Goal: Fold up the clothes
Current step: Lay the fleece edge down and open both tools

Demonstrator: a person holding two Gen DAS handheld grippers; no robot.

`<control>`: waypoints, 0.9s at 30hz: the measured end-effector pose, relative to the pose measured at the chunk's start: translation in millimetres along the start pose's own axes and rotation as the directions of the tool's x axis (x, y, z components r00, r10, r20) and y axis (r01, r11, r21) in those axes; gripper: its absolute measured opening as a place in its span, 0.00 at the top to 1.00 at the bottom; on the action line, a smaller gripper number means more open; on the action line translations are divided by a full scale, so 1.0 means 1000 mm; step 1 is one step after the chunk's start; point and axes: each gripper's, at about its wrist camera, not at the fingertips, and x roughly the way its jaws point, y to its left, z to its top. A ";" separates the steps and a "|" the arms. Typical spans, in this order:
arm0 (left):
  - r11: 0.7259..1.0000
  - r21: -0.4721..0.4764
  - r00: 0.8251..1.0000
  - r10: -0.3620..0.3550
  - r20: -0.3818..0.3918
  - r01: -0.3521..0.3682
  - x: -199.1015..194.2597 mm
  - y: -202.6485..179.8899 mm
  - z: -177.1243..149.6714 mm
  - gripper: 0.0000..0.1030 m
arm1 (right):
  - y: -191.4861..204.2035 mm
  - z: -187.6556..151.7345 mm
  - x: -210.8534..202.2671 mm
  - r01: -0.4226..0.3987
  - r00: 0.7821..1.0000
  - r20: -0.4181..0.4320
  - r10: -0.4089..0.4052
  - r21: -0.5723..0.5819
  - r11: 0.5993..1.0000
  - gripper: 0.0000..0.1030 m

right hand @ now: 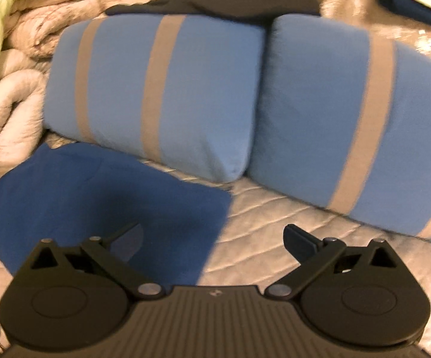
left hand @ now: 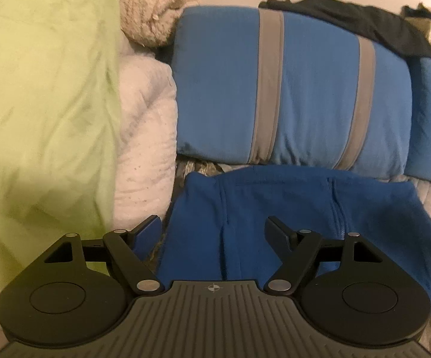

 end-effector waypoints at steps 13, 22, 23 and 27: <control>1.000 -0.003 0.996 -0.018 0.087 0.018 -0.041 0.007 0.013 0.26 | -0.094 0.001 -0.078 0.092 0.993 0.081 -0.092 0.001 0.996 0.00; 1.000 -0.010 0.985 -0.025 0.168 0.027 -0.074 0.003 0.024 0.26 | -0.154 -0.002 -0.126 0.159 0.983 0.083 -0.161 0.039 0.987 0.00; 1.000 -0.006 0.984 -0.027 0.174 0.028 -0.077 0.002 0.025 0.26 | -0.161 -0.002 -0.131 0.167 0.982 0.082 -0.170 0.046 0.985 0.00; 1.000 0.004 0.979 -0.027 0.203 0.027 -0.091 -0.002 0.025 0.26 | -0.189 -0.010 -0.156 0.199 0.974 0.097 -0.206 0.074 0.977 0.00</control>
